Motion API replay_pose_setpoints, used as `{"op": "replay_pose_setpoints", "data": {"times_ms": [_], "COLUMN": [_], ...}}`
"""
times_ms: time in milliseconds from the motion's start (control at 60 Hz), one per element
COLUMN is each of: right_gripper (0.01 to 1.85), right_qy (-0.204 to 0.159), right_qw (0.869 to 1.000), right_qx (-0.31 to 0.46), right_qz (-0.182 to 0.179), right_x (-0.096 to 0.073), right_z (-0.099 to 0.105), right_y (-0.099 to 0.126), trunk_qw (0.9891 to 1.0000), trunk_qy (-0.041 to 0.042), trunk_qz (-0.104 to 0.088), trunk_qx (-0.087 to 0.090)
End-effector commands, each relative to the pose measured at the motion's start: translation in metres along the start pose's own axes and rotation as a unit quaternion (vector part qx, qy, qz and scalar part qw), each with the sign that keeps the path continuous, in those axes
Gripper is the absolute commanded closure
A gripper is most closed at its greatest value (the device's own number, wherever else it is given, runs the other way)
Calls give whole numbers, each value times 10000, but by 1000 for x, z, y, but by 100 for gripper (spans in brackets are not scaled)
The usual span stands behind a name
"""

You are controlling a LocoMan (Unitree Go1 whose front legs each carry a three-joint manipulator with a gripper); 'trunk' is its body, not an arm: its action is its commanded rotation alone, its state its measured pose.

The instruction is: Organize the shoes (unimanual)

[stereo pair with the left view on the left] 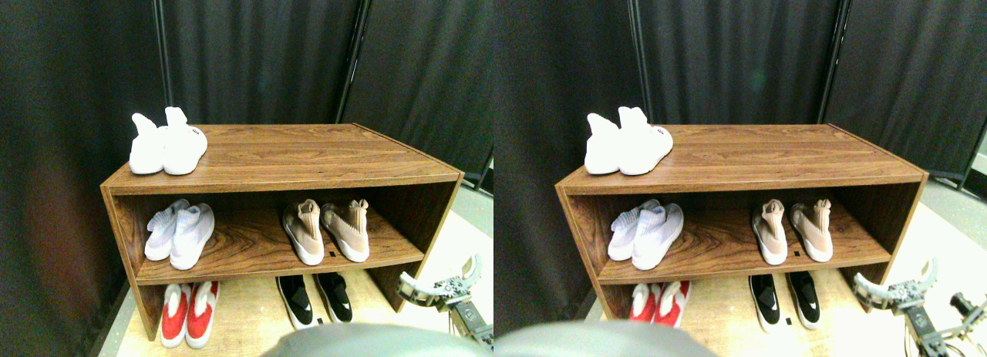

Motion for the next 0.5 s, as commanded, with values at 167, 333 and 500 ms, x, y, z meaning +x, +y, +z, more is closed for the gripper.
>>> {"op": "replay_pose_setpoints", "data": {"times_ms": [167, 333, 500], "right_gripper": [180, 180, 180], "right_qy": [-529, -987, -839], "right_qw": [9979, 9951, 9963], "right_qx": [0, 30, 162], "right_qz": [378, 86, -77], "right_x": [20, 35, 60], "right_z": [21, 16, 9], "right_y": [7, 9, -4], "trunk_qw": [9998, 9998, 9998], "trunk_qy": [74, 63, 66], "trunk_qz": [35, 60, 76], "trunk_qx": [-168, -178, -187]}}
